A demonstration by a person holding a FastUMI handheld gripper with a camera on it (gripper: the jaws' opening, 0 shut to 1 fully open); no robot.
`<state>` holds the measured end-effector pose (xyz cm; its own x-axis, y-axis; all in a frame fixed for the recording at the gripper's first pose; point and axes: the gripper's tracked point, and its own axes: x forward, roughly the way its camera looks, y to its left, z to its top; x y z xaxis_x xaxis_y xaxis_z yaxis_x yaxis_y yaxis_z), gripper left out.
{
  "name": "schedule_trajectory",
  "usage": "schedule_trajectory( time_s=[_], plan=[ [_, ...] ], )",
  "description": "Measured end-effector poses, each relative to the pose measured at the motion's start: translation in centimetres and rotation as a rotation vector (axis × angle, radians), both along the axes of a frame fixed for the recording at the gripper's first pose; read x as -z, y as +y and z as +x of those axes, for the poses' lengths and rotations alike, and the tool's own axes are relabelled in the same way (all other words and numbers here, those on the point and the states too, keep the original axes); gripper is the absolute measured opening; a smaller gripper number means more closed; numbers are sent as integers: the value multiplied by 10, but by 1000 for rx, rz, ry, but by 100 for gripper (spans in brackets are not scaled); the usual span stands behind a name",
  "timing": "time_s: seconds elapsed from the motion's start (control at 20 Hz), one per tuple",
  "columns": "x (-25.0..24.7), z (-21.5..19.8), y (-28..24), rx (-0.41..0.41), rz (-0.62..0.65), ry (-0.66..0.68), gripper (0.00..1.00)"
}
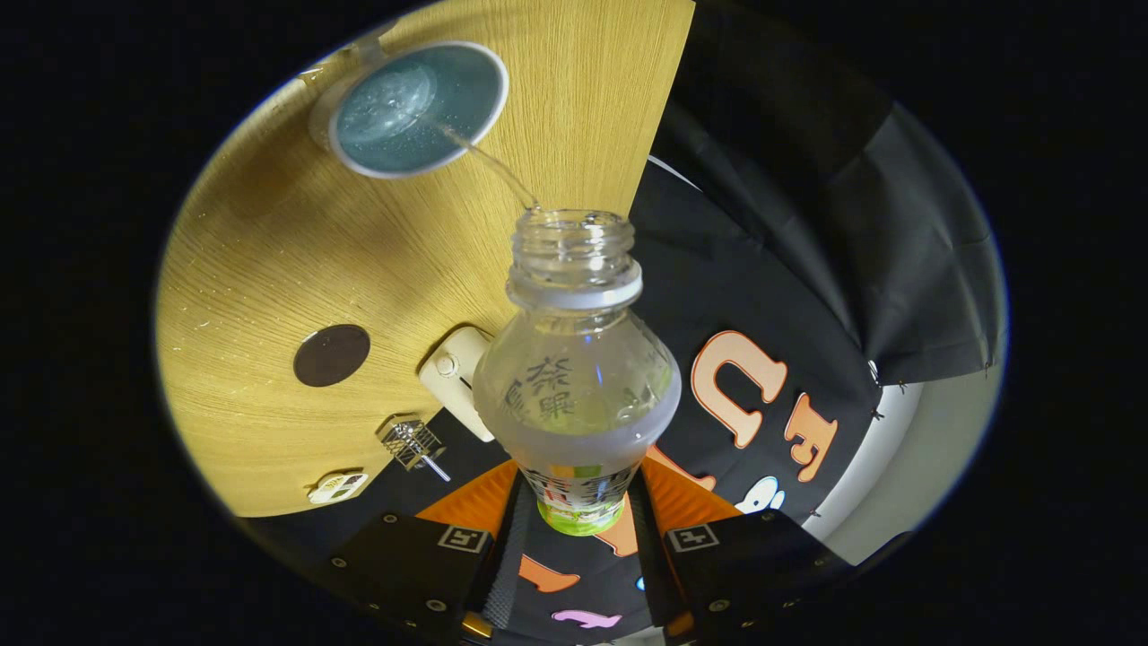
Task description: Take the bottle from table, then pour the juice into the cup, finally place the bottle on the coaster
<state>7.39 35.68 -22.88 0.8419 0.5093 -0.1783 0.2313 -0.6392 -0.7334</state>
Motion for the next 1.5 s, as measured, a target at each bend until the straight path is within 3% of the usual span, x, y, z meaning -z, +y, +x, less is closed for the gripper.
schedule_trajectory(
  time_s=[0.7,1.0,1.35,1.5],
  plan=[
    [-10,3,2,-16,-11,-10,58],
    [10,-4,3,-33,-24,23,57],
    [31,-7,-8,11,32,112,58],
    [42,-6,-19,73,105,198,58]
  ],
)
